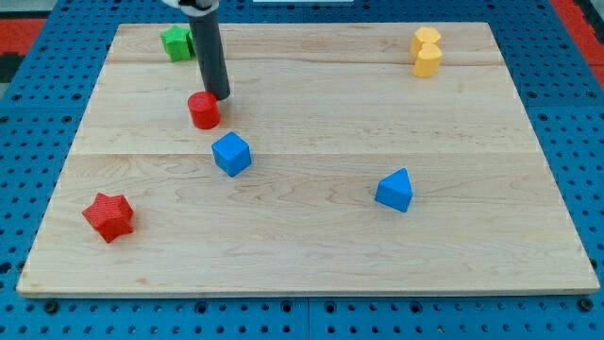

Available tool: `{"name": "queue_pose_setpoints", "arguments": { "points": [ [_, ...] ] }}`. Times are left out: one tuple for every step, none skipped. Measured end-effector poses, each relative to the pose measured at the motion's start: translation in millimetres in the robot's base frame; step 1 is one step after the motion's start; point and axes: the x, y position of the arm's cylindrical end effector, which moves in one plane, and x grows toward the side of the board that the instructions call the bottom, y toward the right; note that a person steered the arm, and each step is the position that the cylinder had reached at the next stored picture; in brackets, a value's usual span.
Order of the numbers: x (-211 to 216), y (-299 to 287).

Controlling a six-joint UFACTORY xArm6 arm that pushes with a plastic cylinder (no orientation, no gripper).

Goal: Place red circle above the red star

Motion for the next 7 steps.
{"name": "queue_pose_setpoints", "arguments": {
  "points": [
    [36,-5],
    [74,-19],
    [101,-41],
    [66,-43],
    [59,-69],
    [93,-74],
    [115,-71]
  ]
}}
